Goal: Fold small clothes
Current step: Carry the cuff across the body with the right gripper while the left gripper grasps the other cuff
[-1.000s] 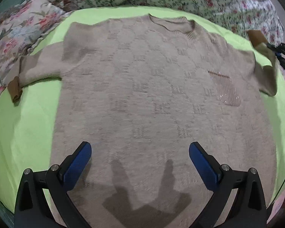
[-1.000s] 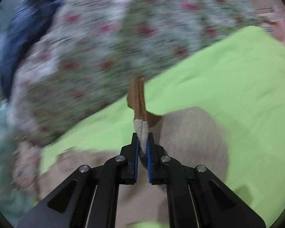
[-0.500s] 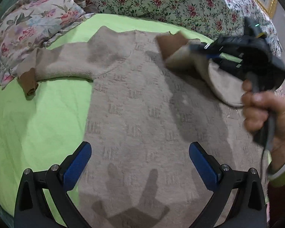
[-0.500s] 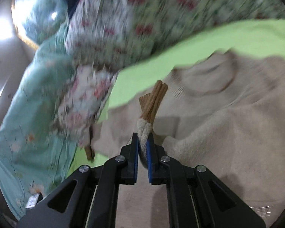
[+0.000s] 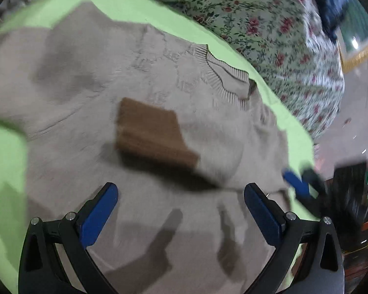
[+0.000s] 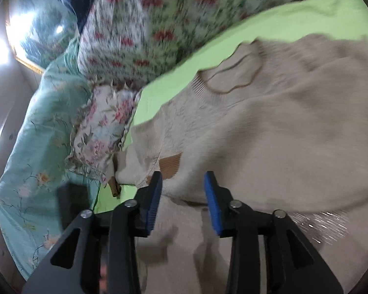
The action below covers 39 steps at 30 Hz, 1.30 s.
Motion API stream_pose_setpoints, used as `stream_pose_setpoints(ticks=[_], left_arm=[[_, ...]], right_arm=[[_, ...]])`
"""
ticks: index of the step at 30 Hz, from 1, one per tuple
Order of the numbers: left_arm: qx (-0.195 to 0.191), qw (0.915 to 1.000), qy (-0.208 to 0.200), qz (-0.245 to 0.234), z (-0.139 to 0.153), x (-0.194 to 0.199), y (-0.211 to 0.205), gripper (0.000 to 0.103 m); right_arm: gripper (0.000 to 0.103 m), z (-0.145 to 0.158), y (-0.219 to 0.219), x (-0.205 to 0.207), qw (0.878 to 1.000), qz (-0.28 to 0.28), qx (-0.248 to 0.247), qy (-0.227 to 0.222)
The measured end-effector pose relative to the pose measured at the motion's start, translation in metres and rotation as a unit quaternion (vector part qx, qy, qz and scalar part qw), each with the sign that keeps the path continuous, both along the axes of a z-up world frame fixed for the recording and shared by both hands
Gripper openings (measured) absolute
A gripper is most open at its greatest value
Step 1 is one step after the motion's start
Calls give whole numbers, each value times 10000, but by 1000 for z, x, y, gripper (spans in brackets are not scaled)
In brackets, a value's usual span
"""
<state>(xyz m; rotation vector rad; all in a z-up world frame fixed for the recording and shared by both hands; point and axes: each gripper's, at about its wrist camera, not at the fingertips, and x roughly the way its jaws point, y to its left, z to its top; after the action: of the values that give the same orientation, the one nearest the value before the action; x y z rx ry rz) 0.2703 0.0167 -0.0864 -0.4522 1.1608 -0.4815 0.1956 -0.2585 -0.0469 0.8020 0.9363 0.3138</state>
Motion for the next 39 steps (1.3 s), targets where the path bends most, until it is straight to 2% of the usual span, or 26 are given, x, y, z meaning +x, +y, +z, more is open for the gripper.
stream_pose_setpoints(ticks=[2, 4, 5, 6, 7, 9, 10, 11, 12, 14, 15, 16, 20, 21, 23, 26, 28, 29, 30, 31, 34, 36, 37, 39], left_arm=[[-116, 9997, 131, 143, -10, 18, -1, 101], [-307, 9993, 25, 230, -12, 28, 0, 101], [-327, 9991, -60, 279, -11, 32, 2, 96], [-283, 9990, -154, 311, -12, 37, 1, 79], [-231, 9989, -271, 297, -11, 39, -1, 68], [-79, 9992, -359, 135, -8, 43, -8, 3], [20, 9991, -427, 16, -4, 42, -14, 6], [258, 9969, -748, 13, 8, 35, -17, 6], [563, 9912, -1192, 62, 22, 27, -18, 6], [958, 9813, -1664, 158, 32, 18, -11, 6], [1183, 9798, -1590, 257, 25, 22, -6, 6], [1251, 9811, -1444, 308, 17, 25, -1, 6], [898, 9910, -923, 360, -6, 30, 15, 7], [878, 9911, -939, 355, -6, 28, 15, 7], [908, 9905, -976, 340, -4, 25, 13, 7], [867, 9913, -933, 342, -3, 24, 13, 7], [882, 9913, -928, 315, -2, 24, 11, 7], [883, 9912, -938, 298, 0, 22, 12, 7], [842, 9915, -957, 264, 2, 20, 11, 7], [785, 9918, -979, 228, 5, 18, 11, 7], [488, 9927, -1104, -5, 14, 16, -2, 8], [600, 9899, -1279, -151, 15, 14, -14, 9], [689, 9890, -1297, -182, 12, 14, -18, 9], [817, 9898, -1151, -181, 1, 16, -21, 9]], right_arm=[[43, 6, -18, -20, 9998, -182, -74, -17], [43, 10, -31, -35, 9994, -309, -122, -25], [43, 12, -38, -43, 9991, -379, -200, -28], [43, 14, -42, -47, 9987, -431, -285, -19], [43, 15, -47, -52, 9980, -500, -387, -23], [43, 19, -61, -61, 9956, -716, -609, -42], [43, 19, -67, -64, 9943, -803, -697, -24], [43, 20, -75, -65, 9921, -941, -829, 12], [43, 20, -80, -66, 9905, -1033, -907, 39], [43, 22, -96, -65, 9846, -1288, -1175, 111], [43, 22, -101, -64, 9827, -1351, -1257, 130], [43, 20, -109, -61, 9804, -1417, -1358, 186], [45, 5, -125, -40, 9758, -1431, -1582, 488], [48, 1, -125, -34, 9749, -1393, -1647, 558], [63, -12, -125, -17, 9719, -1319, -1805, 741], [63, -38, -122, 5, 9681, -1151, -1905, 1154], [63, -54, -122, 15, 9699, -984, -1771, 1348], [51, -57, -122, 18, 9697, -906, -1813, 1362], [34, -58, -122, 18, 9695, -858, -1861, 1347], [11, -57, -125, 18, 9686, -844, -1906, 1353], [8, -42, -150, 11, 9651, -1126, -2072, 1138], [7, -42, -169, 8, 9626, -1332, -2045, 1176], [0, -43, -178, 6, 9572, -1457, -2164, 1252], [0, -44, -187, 4, 9526, -1536, -2246, 1358]])
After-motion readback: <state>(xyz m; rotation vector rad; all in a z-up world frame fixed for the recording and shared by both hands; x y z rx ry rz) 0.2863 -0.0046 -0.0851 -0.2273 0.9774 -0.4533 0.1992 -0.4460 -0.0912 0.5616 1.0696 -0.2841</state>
